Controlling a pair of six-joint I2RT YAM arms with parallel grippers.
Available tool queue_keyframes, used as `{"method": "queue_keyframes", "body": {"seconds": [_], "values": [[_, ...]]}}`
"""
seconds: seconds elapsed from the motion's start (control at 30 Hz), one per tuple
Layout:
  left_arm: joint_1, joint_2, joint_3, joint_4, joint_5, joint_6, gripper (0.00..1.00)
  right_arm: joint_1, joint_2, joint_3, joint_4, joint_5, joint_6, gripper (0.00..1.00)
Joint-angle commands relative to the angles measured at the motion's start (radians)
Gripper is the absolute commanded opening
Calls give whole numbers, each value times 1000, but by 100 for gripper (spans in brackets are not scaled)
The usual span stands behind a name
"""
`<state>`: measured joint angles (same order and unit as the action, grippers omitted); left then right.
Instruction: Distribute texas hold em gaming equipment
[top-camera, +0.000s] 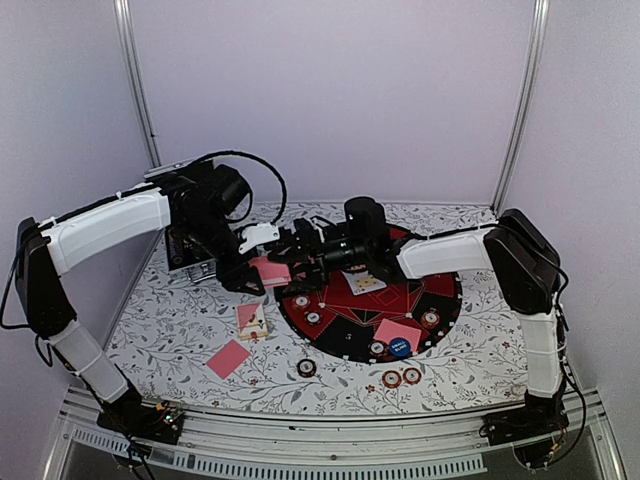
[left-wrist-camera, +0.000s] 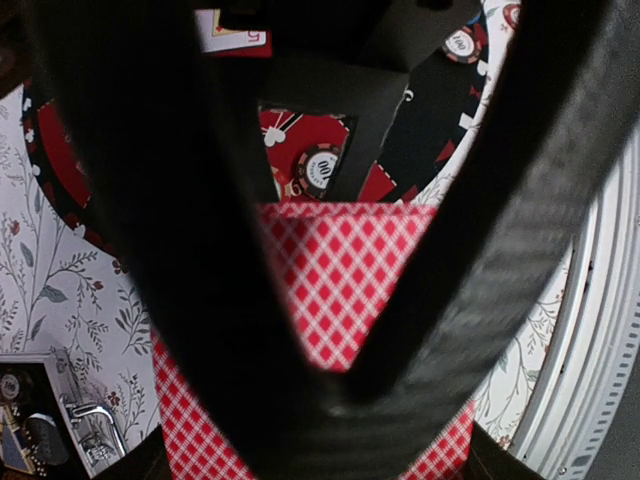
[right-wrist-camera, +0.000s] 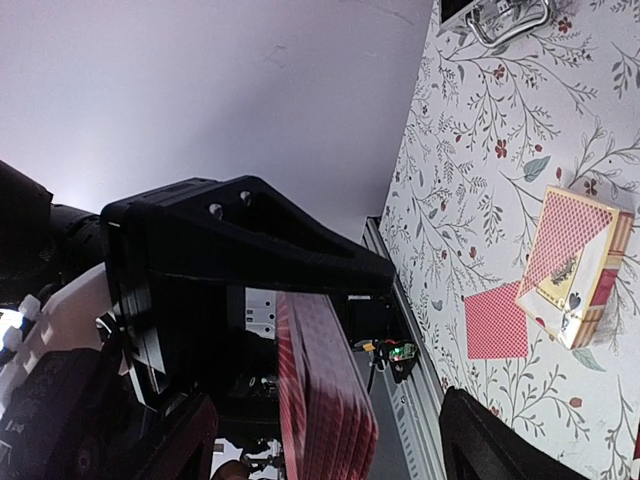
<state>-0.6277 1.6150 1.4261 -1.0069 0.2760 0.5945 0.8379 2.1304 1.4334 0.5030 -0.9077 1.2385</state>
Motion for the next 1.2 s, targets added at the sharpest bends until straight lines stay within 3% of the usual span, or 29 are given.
{"method": "queue_keyframes", "body": {"seconds": [0.0,0.6,1.17], "values": [[6,-21,34,20,14,4,0,19,56,65,0,1,4,80],[6,-18,35,18,13,2,0,53,190,199,84,-33,98,79],[6,-30,29,18,9,4,0,-26,87,6,35,1,23,62]]}}
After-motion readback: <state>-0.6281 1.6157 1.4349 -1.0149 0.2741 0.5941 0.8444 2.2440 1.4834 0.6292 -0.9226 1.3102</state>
